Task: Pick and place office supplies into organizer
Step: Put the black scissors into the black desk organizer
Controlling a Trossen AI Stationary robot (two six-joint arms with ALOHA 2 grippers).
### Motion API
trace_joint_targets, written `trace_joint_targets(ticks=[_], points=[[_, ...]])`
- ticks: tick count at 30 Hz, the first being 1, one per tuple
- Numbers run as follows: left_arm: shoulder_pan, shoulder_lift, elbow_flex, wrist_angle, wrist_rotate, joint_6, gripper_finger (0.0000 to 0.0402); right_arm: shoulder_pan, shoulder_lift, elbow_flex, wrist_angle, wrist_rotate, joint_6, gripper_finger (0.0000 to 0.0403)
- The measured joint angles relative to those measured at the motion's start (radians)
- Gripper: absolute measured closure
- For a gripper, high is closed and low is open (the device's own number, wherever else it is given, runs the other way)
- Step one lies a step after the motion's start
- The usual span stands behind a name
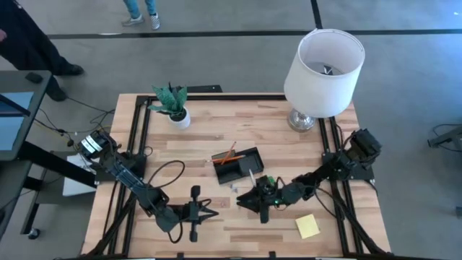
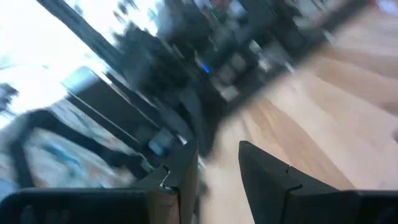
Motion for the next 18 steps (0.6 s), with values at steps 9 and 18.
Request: trace_joint_targets(ticks=[9, 18], points=[[0.000, 0.000, 0.000, -0.003, 0.000, 0.005, 0.0401, 0.163, -0.073, 0.002, 0.369, 0.096, -0.616, 0.0290], [0.000, 0.000, 0.000, -0.008, 0.000, 0.005, 0.0401, 0.416, -0.118, 0.114, -0.250, 0.883, -0.382, 0.0304]])
